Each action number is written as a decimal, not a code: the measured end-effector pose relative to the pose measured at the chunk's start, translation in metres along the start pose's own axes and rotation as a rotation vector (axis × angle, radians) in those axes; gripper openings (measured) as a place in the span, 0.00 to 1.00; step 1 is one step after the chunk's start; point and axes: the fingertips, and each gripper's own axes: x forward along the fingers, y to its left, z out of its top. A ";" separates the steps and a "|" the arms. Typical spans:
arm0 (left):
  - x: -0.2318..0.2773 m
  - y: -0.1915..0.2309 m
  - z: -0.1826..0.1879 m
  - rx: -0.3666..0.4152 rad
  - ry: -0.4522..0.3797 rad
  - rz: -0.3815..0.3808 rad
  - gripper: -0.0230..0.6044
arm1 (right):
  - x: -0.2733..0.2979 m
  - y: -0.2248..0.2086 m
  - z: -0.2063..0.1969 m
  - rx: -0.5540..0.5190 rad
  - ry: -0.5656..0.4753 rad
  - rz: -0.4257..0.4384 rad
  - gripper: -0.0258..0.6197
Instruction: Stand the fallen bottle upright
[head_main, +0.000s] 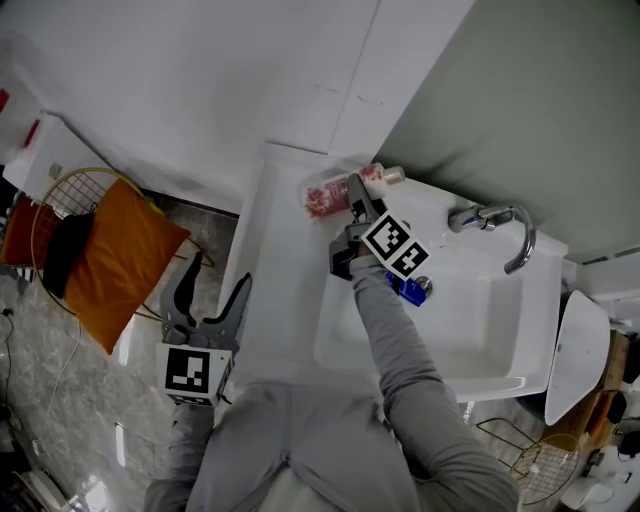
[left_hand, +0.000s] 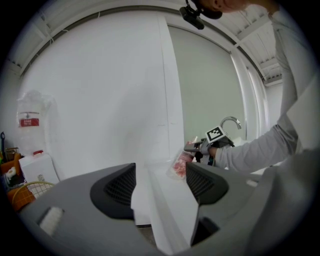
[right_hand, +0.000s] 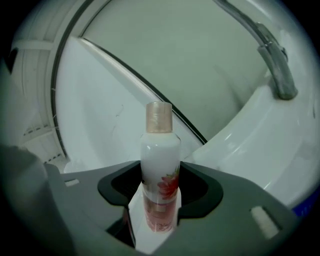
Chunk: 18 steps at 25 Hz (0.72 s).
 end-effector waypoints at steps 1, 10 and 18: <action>-0.001 0.000 0.000 0.000 -0.005 0.002 0.58 | -0.001 0.004 0.000 -0.040 0.014 0.012 0.39; -0.005 0.009 -0.009 0.011 -0.032 0.025 0.58 | -0.005 0.040 -0.009 -0.382 0.115 0.101 0.39; -0.006 0.011 -0.004 0.008 -0.054 0.030 0.58 | 0.004 0.085 -0.024 -0.700 0.176 0.255 0.39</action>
